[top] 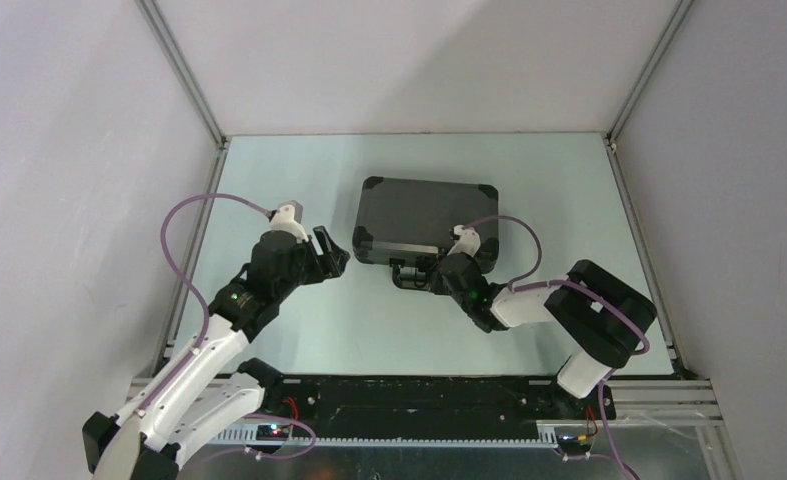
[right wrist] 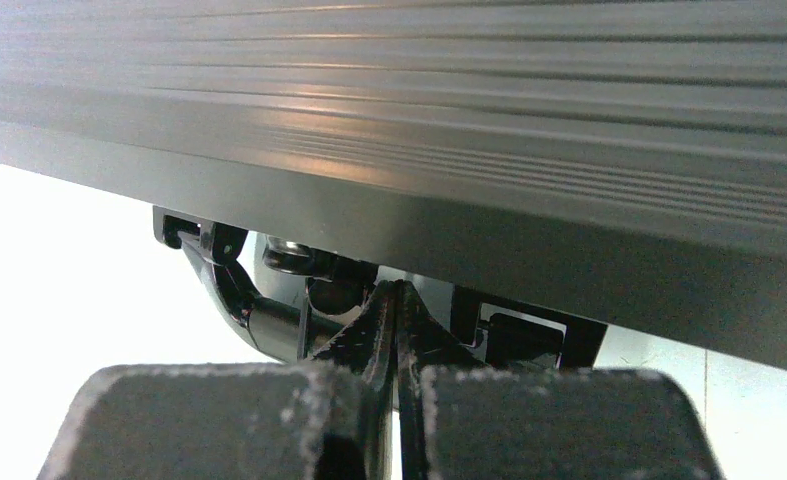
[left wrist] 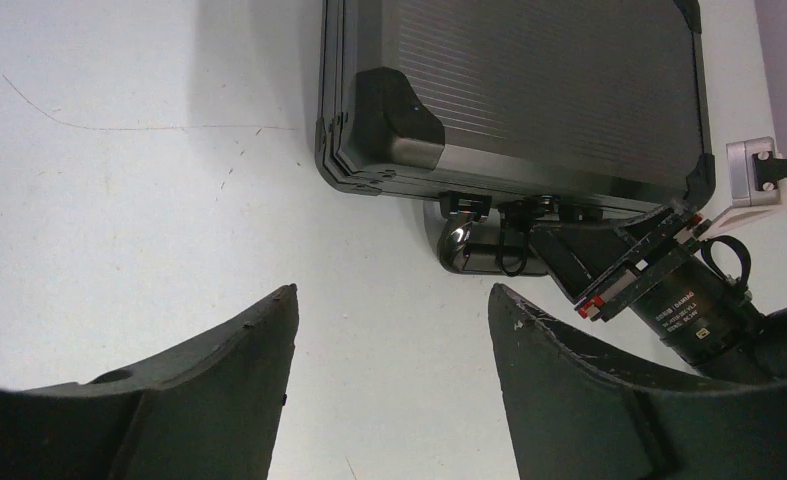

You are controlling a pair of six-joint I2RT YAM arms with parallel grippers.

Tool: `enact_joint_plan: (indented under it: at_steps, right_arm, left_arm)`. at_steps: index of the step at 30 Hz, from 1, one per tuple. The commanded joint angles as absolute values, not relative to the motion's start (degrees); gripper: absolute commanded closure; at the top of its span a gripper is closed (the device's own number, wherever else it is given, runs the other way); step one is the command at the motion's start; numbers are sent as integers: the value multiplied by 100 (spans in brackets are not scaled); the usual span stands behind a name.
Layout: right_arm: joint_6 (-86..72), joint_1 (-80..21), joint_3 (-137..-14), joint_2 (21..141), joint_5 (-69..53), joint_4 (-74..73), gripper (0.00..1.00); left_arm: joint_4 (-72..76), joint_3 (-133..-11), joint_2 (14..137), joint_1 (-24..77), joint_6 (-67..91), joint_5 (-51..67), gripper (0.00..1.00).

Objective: Pack up texas hold em set

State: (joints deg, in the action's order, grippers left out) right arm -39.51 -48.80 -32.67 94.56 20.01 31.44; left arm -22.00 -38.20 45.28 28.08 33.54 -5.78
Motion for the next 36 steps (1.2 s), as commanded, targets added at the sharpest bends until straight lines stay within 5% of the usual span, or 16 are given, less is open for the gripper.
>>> enact_joint_plan:
  at_steps: [1,36]
  right_arm:
    - [-3933,-5008,-3411,9057,1573,3963,100]
    - [-5037,-5749,-2374,8098,2778,2665,100]
  left_arm:
    - [-2065,-3806,4517,2843,3357,-546,25]
    - [-2070,-3797,4481,2840,3341,-563,25]
